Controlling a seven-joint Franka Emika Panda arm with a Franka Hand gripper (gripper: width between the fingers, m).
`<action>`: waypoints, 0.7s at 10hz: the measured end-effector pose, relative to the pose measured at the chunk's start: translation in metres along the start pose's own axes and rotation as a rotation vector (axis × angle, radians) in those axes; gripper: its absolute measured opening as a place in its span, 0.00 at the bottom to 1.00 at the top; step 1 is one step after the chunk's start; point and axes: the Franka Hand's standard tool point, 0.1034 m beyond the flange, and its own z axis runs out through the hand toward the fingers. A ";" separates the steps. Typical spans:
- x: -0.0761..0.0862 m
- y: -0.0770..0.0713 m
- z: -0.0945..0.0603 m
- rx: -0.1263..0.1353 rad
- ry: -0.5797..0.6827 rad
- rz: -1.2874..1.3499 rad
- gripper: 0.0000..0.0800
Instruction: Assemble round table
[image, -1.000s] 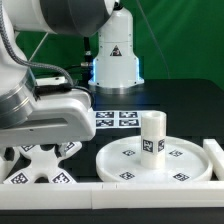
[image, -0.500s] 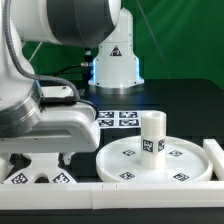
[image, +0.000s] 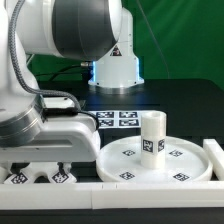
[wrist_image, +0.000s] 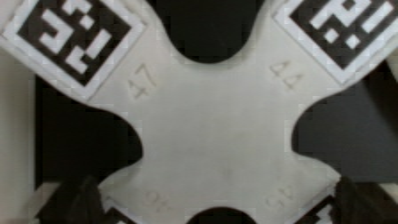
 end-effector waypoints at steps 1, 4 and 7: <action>-0.003 0.001 0.000 0.002 -0.011 -0.007 0.81; -0.009 0.000 -0.002 0.008 -0.034 -0.008 0.81; -0.009 0.001 0.001 0.007 -0.027 -0.005 0.81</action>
Offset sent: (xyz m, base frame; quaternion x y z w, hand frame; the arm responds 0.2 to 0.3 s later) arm -0.0131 0.0041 0.0082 -0.0038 -0.0136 -0.0082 0.9999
